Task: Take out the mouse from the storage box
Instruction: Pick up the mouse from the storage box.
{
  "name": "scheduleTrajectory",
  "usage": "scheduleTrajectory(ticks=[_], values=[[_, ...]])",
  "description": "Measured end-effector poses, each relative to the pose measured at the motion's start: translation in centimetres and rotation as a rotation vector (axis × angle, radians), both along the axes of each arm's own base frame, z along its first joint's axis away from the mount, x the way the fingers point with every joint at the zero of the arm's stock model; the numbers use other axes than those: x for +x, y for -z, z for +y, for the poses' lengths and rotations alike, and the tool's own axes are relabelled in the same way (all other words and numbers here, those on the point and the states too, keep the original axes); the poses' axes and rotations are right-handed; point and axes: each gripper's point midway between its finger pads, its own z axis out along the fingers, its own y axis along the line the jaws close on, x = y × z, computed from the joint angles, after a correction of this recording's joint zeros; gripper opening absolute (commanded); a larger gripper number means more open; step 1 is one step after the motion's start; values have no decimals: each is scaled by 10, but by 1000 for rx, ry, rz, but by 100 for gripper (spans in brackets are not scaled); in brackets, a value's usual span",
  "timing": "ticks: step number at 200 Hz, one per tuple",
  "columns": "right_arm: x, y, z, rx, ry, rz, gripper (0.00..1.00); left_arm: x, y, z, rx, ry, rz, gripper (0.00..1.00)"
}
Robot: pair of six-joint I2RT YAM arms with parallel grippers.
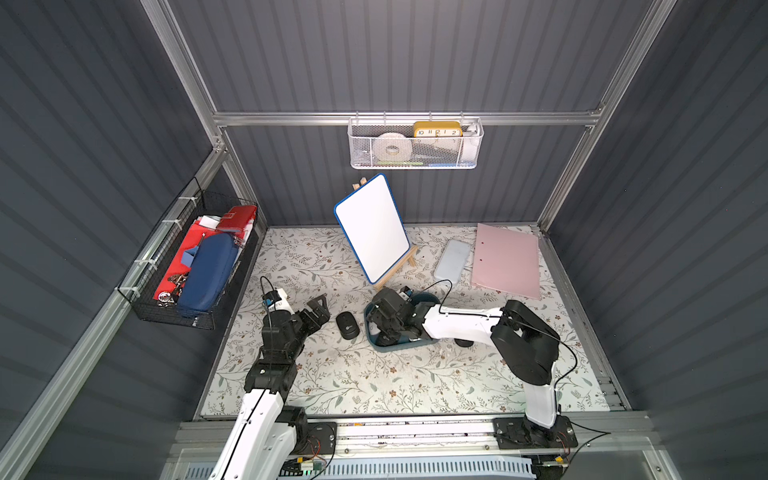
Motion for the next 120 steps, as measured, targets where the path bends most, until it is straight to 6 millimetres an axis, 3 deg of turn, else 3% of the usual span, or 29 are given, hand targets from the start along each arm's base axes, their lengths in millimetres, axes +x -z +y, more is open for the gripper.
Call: scheduleTrajectory(ticks=[90, 120], values=[[-1, 6, -4, -13, 5, 0, 50, 0, 0, 0, 1, 3, 1, 99], [-2, 7, -4, -13, 1, -3, 41, 0, 0, 0, 1, 3, 1, 99]])
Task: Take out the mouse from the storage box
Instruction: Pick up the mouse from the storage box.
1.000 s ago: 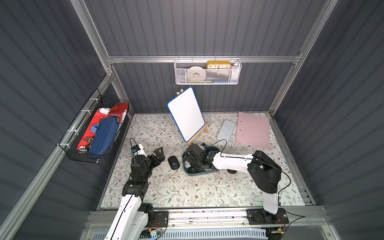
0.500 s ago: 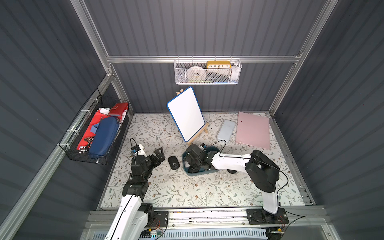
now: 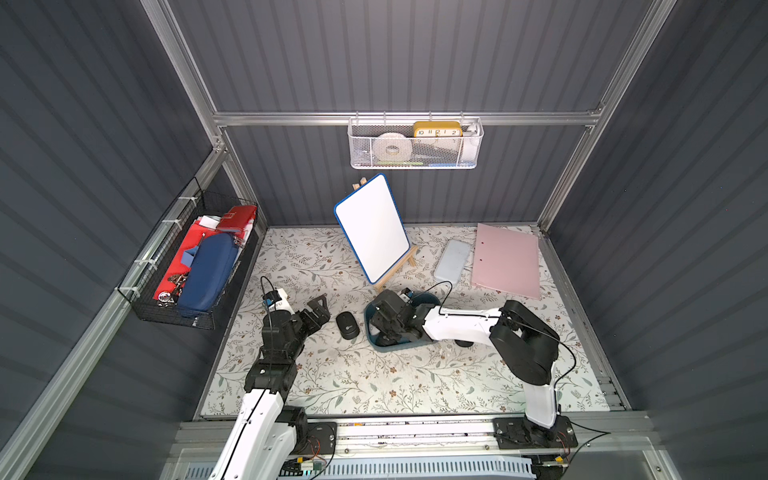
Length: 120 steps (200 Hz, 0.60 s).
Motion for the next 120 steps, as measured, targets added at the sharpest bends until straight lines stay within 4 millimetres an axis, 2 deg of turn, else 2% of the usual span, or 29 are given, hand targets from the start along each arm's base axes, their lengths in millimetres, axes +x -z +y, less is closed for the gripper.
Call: scheduleTrajectory(ticks=[25, 76, 120], values=[[-1, -1, -1, -6, -2, -8, 34, 0, 0, 0, 0, 0, 0, 99], [-3, -2, -6, -40, -14, -35, 31, 0, 0, 0, 3, 1, -1, 99], [-8, -18, -11, -63, -39, -76, 30, 1, 0, 0, 3, 1, -1, 100]])
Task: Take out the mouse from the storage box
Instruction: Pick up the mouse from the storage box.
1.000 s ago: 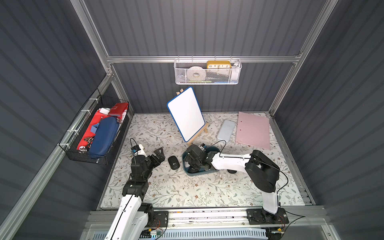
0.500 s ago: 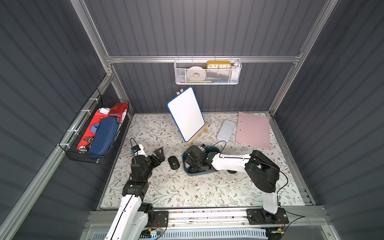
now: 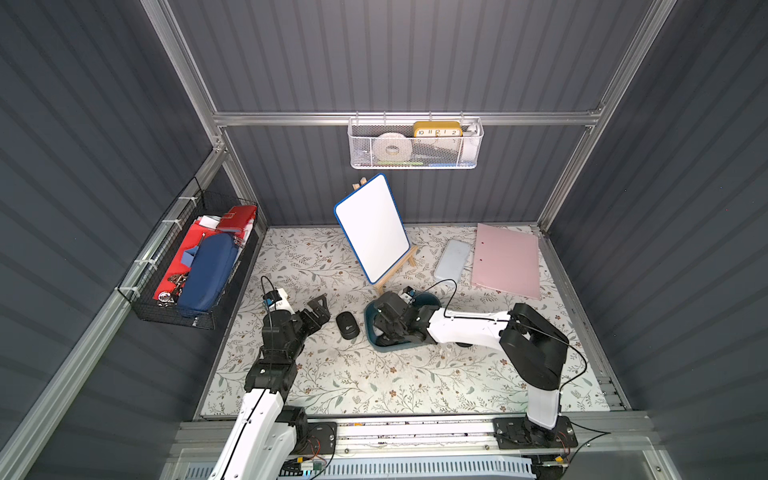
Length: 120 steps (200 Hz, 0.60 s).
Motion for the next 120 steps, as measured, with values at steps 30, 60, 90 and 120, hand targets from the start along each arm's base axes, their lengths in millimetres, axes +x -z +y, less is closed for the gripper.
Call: scheduleTrajectory(ticks=[30, 60, 90, 120], values=[[-6, -21, -7, -16, -38, -44, 30, 0, 0, 0, 0, 0, -1, 99], [-16, -44, -16, -27, -83, -87, 29, 0, 0, 0, 2, 1, -3, 100], [-29, -62, -30, -47, -122, -117, 29, 1, 1, 0, 5, 2, 3, 99], [-42, -73, -49, -58, -148, -139, 28, 1, 1, 0, 7, 3, 3, 100]])
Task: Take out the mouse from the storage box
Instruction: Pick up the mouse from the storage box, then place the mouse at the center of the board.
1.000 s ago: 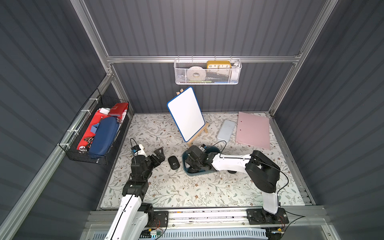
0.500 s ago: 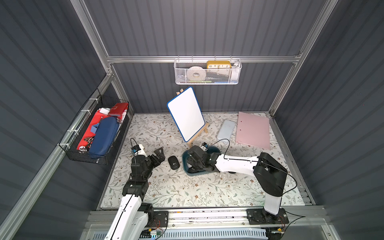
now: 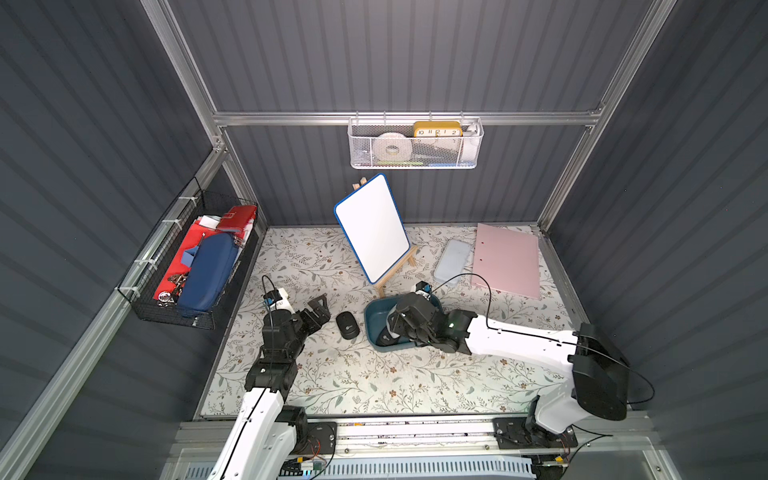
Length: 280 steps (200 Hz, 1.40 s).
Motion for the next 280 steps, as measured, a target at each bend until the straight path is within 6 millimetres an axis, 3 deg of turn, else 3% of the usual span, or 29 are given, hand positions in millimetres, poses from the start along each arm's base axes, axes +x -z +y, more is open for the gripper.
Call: scheduleTrajectory(ticks=[34, 66, 99, 136, 163, 214, 280], values=[[-19, -8, -16, -40, -52, -21, 28, 0, 0, 0, 0, 0, -1, 99], [-48, -10, -14, -52, -129, -34, 28, 0, -1, 0, 0, 0, -3, 99], [-80, 0, 18, -52, -258, -33, 29, -3, -7, 1, -2, -3, -30, 99], [-110, 21, 72, -78, -421, -10, 29, -15, -23, 5, -7, -20, -111, 99], [-114, 33, 98, -78, -485, 8, 30, -23, -32, 8, -15, -40, -154, 99], [-112, 49, 144, -62, -550, 28, 30, -25, -29, 14, -9, -71, -143, 99], [-114, 85, 154, -90, -570, 79, 31, -27, -33, 17, -13, -87, -158, 99]])
